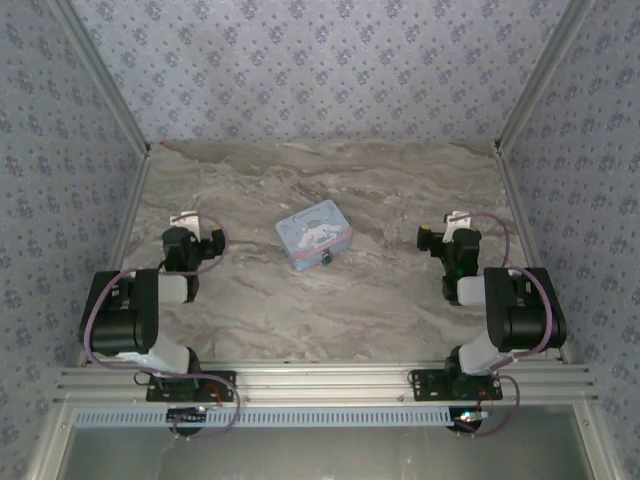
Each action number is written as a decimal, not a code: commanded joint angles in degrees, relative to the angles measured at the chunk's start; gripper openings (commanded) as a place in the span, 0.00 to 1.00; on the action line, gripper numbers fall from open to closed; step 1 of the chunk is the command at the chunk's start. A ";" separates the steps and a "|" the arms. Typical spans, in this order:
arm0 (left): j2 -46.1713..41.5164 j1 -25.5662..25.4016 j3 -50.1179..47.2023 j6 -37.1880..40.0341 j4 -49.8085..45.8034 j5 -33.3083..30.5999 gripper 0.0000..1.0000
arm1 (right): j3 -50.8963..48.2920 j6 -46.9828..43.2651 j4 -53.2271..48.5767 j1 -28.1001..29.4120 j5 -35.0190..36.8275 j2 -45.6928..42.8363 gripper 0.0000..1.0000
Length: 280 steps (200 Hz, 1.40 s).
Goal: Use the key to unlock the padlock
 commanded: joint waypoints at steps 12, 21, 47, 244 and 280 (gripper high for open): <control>0.39 -0.17 1.24 0.58 1.45 -0.22 0.98 | 0.91 0.45 -0.57 -0.09 -0.38 0.38 1.00; 0.39 -0.17 1.23 0.57 1.44 -0.18 0.98 | 0.91 0.45 -0.59 -0.17 -0.49 0.32 1.00; 0.39 -0.18 1.24 0.56 1.41 -0.26 0.98 | 1.00 0.63 -0.72 -0.59 -1.18 0.32 1.00; -22.47 -5.62 14.19 -23.15 -41.04 5.06 0.98 | 12.91 12.98 -41.63 2.26 -3.95 -21.32 1.00; -24.13 -11.80 16.10 -36.17 -46.68 10.98 0.98 | 20.33 18.97 -57.88 7.39 -9.23 -21.65 0.98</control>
